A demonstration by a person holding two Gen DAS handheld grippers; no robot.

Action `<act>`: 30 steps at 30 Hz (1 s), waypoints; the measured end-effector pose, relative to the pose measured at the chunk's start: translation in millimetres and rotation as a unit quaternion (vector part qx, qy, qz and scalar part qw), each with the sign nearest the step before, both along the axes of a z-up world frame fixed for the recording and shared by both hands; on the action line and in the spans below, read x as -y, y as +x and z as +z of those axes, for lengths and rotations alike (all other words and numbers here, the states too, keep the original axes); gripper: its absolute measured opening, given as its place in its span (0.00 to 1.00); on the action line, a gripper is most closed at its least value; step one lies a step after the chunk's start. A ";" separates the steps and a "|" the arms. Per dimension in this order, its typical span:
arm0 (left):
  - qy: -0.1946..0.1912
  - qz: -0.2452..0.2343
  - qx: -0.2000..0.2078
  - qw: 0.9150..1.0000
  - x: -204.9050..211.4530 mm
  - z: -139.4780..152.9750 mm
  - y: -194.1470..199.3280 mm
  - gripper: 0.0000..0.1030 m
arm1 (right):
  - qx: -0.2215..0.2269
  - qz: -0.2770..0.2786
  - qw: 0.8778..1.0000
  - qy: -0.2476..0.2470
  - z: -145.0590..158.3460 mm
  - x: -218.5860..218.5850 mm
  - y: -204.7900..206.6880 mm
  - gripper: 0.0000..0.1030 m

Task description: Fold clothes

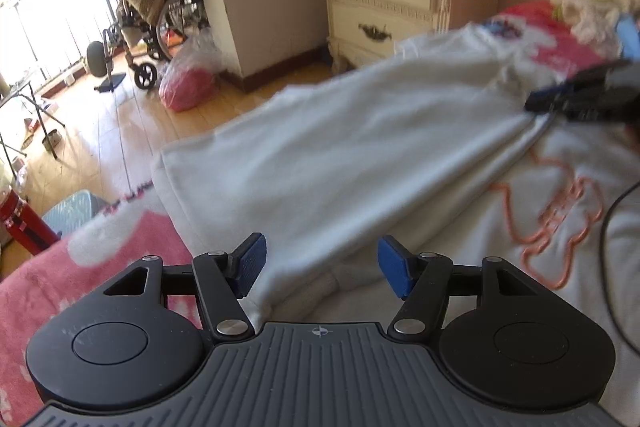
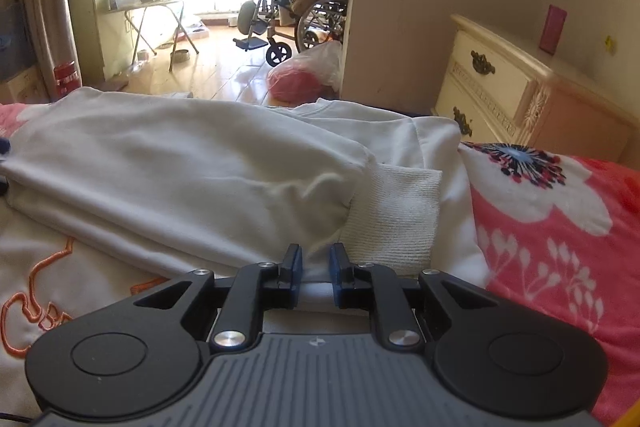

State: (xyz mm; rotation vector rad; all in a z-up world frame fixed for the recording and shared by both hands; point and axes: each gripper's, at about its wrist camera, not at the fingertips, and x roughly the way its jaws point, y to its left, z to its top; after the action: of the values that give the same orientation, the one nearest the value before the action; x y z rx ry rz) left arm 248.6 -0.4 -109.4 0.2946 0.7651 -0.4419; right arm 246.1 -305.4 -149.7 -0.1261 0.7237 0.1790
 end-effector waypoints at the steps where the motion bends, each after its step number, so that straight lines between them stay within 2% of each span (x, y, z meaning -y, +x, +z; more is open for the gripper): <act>1: -0.011 -0.001 0.005 1.000 -1.3 5.3 0.5 0.62 | 0.000 -0.005 1.000 0.008 -0.3 1.7 0.4 0.16; 2: -0.021 -0.002 0.009 1.000 -2.4 10.2 1.3 0.62 | 0.000 -0.012 1.000 0.019 -1.3 4.1 0.8 0.16; 6: -0.022 0.001 -0.001 1.000 8.3 7.1 18.4 0.63 | 0.004 -0.023 0.999 0.042 -4.0 9.2 -0.8 0.16; 10: 0.009 0.006 -0.012 1.000 20.3 -18.4 28.7 0.63 | 0.006 -0.019 0.999 0.047 -4.2 11.3 -0.9 0.16; 11: 0.021 0.009 -0.018 1.000 21.6 -27.5 28.3 0.63 | 0.006 -0.018 0.999 0.046 -3.2 11.2 -0.7 0.16; 14: 0.033 0.004 0.010 0.999 23.2 -33.8 19.0 0.66 | 0.005 -0.014 0.999 0.035 6.5 6.5 1.8 0.16; 18: 0.028 0.015 0.002 0.999 18.5 -31.8 21.0 0.70 | 0.003 -0.009 1.000 0.019 19.6 0.3 5.2 0.18; 23: 0.025 0.025 -0.001 0.999 17.1 -32.5 21.7 0.74 | 0.045 -0.006 0.998 0.032 38.9 -10.5 15.4 0.18; 25: 0.025 0.026 -0.001 0.999 17.2 -32.9 21.7 0.74 | 0.041 -0.008 0.999 0.020 31.5 -15.2 24.5 0.19; 27: 0.024 0.027 -0.002 0.999 16.6 -32.9 22.2 0.75 | 0.016 -0.012 1.000 0.020 13.0 -15.6 32.3 0.19; 29: 0.022 0.027 -0.004 0.999 15.6 -33.1 22.6 0.75 | 0.004 -0.019 0.999 0.033 -6.6 -11.2 33.1 0.21; 30: 0.022 0.027 -0.004 0.999 16.0 -33.1 22.7 0.76 | 0.014 -0.019 0.999 0.045 -9.5 -7.4 29.8 0.20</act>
State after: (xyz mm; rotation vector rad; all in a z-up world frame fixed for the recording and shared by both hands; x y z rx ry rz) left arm 271.4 -16.4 -142.5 0.3133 0.7890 -0.3758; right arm 275.8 -298.0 -159.3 -0.0285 0.6887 0.1724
